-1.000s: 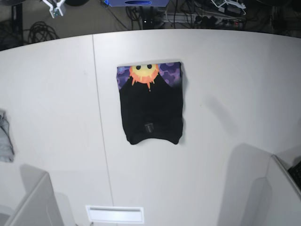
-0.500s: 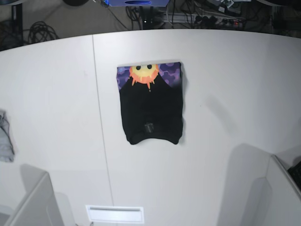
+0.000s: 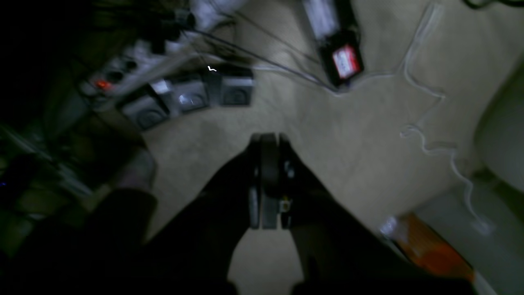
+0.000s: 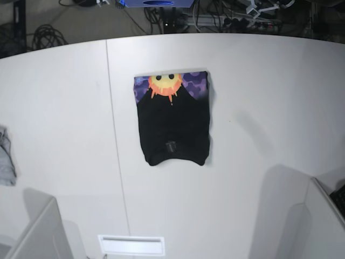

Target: Fold the T-shirt properly

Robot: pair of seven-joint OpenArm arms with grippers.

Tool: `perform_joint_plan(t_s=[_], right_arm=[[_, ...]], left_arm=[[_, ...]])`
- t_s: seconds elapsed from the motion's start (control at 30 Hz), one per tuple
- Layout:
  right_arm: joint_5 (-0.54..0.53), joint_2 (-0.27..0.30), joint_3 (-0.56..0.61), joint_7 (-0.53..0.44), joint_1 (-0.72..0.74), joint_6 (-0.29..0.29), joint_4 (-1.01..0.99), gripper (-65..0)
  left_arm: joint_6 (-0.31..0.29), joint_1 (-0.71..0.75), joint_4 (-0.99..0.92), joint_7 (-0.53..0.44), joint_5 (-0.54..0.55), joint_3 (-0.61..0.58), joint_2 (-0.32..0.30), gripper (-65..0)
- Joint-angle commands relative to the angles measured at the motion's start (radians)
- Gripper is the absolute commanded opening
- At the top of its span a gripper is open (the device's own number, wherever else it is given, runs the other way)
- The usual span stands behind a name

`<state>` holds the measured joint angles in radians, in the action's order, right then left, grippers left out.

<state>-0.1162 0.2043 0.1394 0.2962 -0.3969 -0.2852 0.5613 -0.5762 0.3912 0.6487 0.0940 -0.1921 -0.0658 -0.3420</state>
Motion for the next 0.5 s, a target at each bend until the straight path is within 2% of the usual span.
perform_joint_plan(t_s=[0.0, 0.07, 0.17, 0.23, 0.3, 0.47], right_arm=[[0.006, 0.011, -0.001, -0.038, 0.019, -0.004, -0.067, -65.0], [0.006, 0.011, -0.001, -0.179, 0.074, -0.004, -0.209, -65.0], [0.006, 0.011, -0.001, -0.414, 0.137, -0.004, -0.369, -65.0], [0.006, 0.011, -0.001, -0.518, 0.160, -0.004, -0.416, -65.0], [0.006, 0.010, -0.002, -0.561, 0.175, -0.004, -0.424, -65.0], [0.006, -0.016, -0.001, -0.562, 0.226, -0.004, -0.421, -65.0]], left_arm=[[0.020, -0.022, -0.059, -0.001, -0.002, -0.038, -0.012, -65.0], [0.072, -0.096, -0.205, -0.070, -0.002, -0.099, 0.008, -65.0], [0.143, -0.209, -0.493, -0.297, 0.000, -0.153, 0.051, -65.0], [0.161, -0.266, -0.633, -0.412, -0.005, -0.164, 0.085, -65.0], [0.163, -0.292, -0.649, -0.463, -0.002, -0.156, 0.108, -65.0], [0.169, -0.274, -0.591, -0.466, 0.001, -0.153, 0.145, -65.0]])
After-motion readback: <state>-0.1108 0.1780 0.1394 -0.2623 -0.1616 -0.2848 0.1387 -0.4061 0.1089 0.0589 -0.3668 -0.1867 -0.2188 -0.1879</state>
